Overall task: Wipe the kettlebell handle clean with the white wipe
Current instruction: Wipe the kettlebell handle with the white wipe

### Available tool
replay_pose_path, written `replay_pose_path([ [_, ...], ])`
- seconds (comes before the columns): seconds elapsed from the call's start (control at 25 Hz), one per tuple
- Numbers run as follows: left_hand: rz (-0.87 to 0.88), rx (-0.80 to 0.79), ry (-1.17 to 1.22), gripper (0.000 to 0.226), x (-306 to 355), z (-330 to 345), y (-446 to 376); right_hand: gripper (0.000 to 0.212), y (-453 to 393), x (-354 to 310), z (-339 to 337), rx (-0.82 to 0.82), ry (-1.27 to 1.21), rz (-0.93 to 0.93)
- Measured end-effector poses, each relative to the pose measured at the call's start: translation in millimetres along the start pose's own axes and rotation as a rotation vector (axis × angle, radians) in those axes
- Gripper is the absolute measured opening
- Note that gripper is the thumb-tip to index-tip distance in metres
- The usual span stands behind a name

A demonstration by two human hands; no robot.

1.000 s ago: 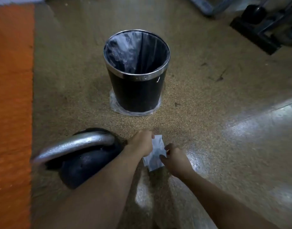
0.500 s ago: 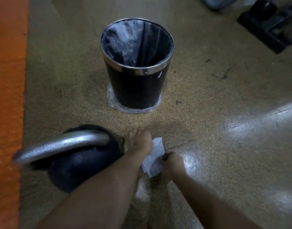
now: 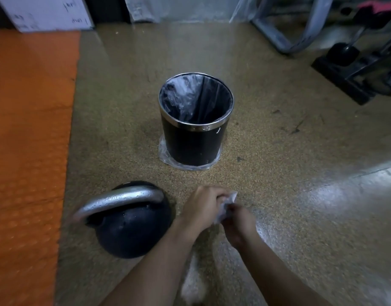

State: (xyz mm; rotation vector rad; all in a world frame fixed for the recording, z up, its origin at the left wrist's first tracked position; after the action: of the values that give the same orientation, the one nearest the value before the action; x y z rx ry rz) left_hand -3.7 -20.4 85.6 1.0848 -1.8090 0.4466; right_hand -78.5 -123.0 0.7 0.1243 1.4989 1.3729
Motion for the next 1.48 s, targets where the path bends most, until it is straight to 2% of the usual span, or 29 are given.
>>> replay_pose_path([
  [0.08,0.113,0.023,-0.154,0.027,15.1,-2.9,20.2,0.038,20.0,-12.3,13.8,-0.135,-0.206,0.038],
  [0.12,0.172,0.028,-0.276,0.029,21.0,-2.3,29.7,0.049,32.3,-18.5,21.4,-0.228,-0.283,0.062],
  [0.2,0.283,0.022,-0.408,0.036,28.8,0.0,41.6,0.077,48.7,-29.9,31.1,-0.348,-0.271,0.102],
  [0.24,0.320,0.024,-0.402,0.037,33.2,-1.8,45.4,0.078,55.4,-36.3,36.7,-0.391,-0.183,0.092],
  [0.32,0.349,0.067,-0.294,0.034,39.1,-14.8,44.2,0.054,61.0,-50.7,48.6,-0.434,0.038,0.027],
  [0.4,0.258,0.267,-0.057,0.026,42.2,-42.1,39.7,0.034,65.4,-75.8,61.6,-0.379,0.155,-0.038],
  [0.44,0.126,0.382,0.072,0.028,38.9,-56.6,38.2,0.029,71.0,-90.5,66.4,-0.369,0.163,-0.066],
  [0.52,-0.166,0.511,0.362,0.052,37.9,-84.8,33.7,0.028,92.2,-120.7,85.1,-0.439,0.174,-0.095],
  [0.56,-0.274,0.484,0.511,0.060,39.0,-91.9,32.6,0.029,102.0,-131.8,93.6,-0.497,0.203,-0.091],
  [0.6,-0.336,0.442,0.650,0.055,47.2,-101.5,31.7,0.029,110.3,-141.6,103.0,-0.545,0.245,-0.089],
  [0.64,-0.351,0.428,0.746,0.042,58.8,-117.0,32.3,0.029,120.6,-150.6,116.6,-0.577,0.309,-0.113],
  [0.76,-0.338,0.533,0.778,0.010,79.7,-170.7,45.6,0.027,151.8,-169.7,148.8,-0.549,0.508,-0.197],
  [0.88,-0.279,0.459,0.830,0.006,100.3,-211.2,65.5,0.025,190.2,-175.1,177.6,-0.609,0.598,-0.264],
  [0.96,-0.242,0.425,0.775,0.012,105.1,-231.8,80.2,0.027,209.3,-164.6,194.0,-0.669,0.642,-0.310],
  [1.08,-0.246,0.425,0.571,0.005,86.4,-247.6,100.1,0.028,214.1,-133.7,206.7,-0.560,0.661,-0.371],
  [1.2,-0.301,0.460,0.475,0.018,57.2,-240.8,114.8,0.023,190.3,-103.8,199.1,-0.380,0.681,-0.443],
  [1.48,-0.375,0.553,0.391,0.034,47.1,-227.8,135.3,0.024,155.1,-80.3,185.8,-0.317,0.767,-0.491],
])
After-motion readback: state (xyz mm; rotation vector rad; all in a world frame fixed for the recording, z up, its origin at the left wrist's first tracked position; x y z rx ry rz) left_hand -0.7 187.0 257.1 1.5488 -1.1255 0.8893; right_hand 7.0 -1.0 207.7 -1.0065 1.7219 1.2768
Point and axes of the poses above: each hand's wrist, its own y-axis away from the middle knuckle, its own z-axis out of the palm, x = y × z, the point moved 4 cm from there along -y, towards the middle knuckle, and after that the axes turned 12 degrees about y, right-handed, at the moved point
